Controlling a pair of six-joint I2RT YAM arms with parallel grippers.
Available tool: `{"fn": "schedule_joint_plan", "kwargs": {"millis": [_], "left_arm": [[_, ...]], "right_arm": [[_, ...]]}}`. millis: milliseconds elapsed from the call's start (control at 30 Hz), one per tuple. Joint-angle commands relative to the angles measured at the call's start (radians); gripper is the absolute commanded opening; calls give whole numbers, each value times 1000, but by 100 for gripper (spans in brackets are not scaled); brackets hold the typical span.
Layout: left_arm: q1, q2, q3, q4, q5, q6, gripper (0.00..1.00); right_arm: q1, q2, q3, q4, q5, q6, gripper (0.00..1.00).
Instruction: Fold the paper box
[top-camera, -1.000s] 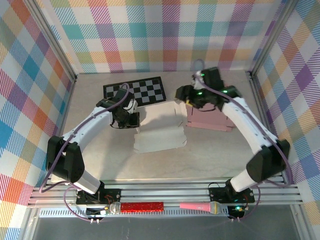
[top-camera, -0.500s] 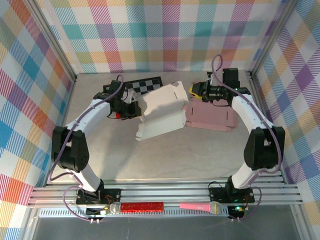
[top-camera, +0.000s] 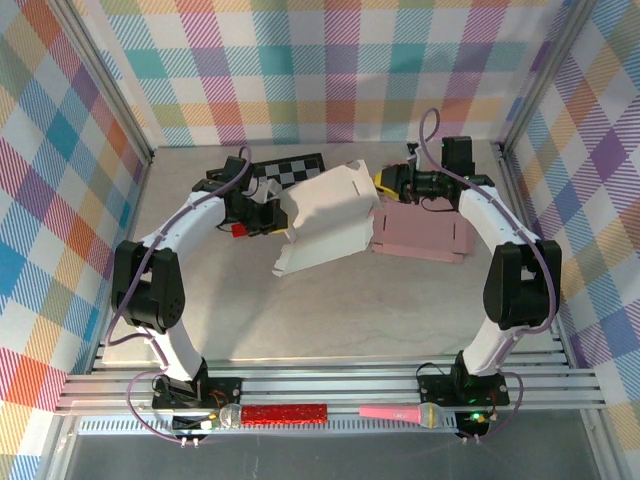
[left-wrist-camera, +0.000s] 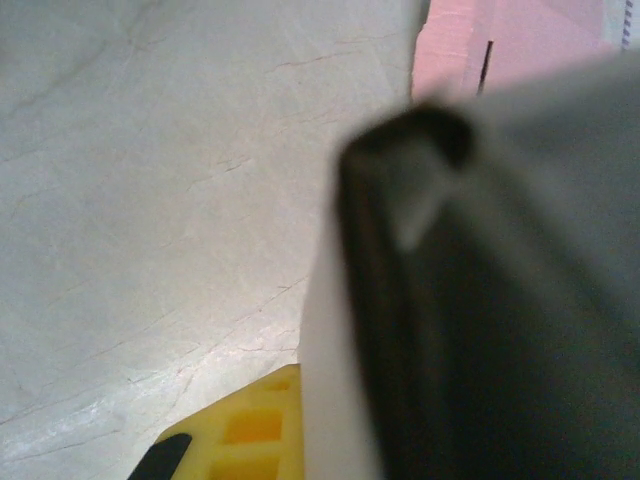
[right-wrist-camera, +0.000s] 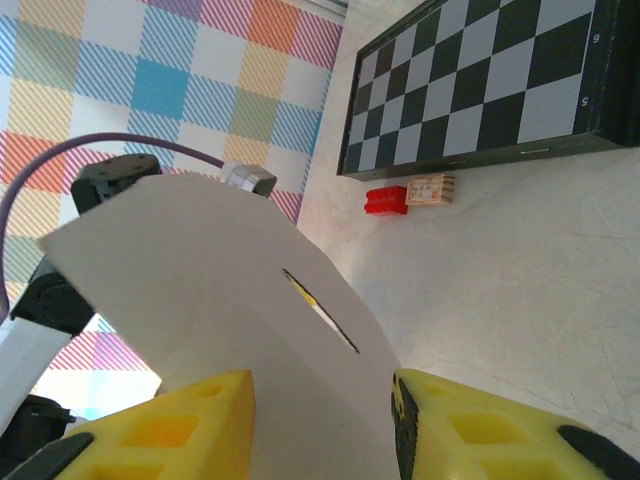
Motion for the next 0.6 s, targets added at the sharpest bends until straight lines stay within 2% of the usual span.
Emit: {"fn": "schedule_joint_plan", "kwargs": {"millis": [0,267,567], "left_arm": [[12,10,31,-35,36,34,0],[7,9,36,-65,33,65,0],[4,-4,38,-80,28,76,0]], "right_arm": [[11,6,35,-32,-26,-76,41],[61,20,107,-134,-3,-166,44],[114,17,169,-253,121,-278,45]]}}
